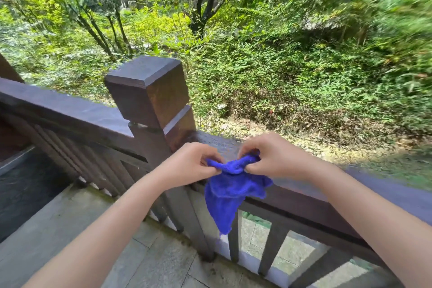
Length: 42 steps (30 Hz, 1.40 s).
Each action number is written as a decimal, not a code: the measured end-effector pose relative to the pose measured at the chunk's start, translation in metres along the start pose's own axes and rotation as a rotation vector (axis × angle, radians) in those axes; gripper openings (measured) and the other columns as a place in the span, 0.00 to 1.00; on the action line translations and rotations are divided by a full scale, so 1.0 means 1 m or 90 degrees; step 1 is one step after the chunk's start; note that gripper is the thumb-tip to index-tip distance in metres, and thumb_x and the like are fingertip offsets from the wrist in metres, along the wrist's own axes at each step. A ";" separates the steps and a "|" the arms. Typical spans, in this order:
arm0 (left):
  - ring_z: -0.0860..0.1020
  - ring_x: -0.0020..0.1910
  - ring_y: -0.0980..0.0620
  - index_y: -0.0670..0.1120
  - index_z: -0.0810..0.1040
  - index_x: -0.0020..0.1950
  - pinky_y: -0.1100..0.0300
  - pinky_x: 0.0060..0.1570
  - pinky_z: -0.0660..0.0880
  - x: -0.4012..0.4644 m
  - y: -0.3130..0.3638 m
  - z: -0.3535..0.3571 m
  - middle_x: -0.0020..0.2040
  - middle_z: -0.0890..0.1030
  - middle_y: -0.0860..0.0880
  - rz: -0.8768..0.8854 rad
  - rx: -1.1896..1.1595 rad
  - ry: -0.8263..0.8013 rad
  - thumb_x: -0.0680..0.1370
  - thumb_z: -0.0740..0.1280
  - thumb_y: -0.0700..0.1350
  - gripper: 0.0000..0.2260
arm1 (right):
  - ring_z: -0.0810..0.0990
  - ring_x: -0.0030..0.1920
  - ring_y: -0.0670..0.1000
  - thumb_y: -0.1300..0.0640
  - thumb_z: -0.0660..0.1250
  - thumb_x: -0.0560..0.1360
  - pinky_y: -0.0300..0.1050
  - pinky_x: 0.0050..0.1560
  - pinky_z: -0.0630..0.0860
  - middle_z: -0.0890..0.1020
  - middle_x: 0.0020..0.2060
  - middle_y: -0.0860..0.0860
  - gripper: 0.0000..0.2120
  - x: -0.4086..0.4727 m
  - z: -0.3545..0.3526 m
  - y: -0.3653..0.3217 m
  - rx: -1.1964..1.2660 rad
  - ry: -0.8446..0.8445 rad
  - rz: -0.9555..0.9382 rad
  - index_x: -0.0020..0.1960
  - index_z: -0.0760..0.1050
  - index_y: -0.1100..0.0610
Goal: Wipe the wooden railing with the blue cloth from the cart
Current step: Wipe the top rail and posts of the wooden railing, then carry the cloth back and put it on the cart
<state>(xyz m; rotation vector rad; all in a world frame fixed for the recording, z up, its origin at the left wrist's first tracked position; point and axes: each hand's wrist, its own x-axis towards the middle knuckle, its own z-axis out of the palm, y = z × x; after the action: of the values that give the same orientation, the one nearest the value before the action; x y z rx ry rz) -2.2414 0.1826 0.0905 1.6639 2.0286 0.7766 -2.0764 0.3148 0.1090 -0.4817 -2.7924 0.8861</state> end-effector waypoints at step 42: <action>0.72 0.34 0.54 0.46 0.79 0.39 0.61 0.36 0.69 -0.134 0.612 0.499 0.34 0.78 0.49 0.812 0.002 -0.574 0.69 0.67 0.37 0.04 | 0.73 0.33 0.44 0.62 0.66 0.64 0.37 0.33 0.69 0.77 0.31 0.44 0.09 -0.807 -0.079 0.001 -0.175 0.438 0.879 0.40 0.80 0.50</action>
<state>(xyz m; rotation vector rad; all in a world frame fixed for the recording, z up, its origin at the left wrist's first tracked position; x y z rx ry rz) -1.4414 0.2170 0.0980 2.5612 0.2461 0.1874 -1.3033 0.0711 0.1192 -2.3036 -1.6508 0.2819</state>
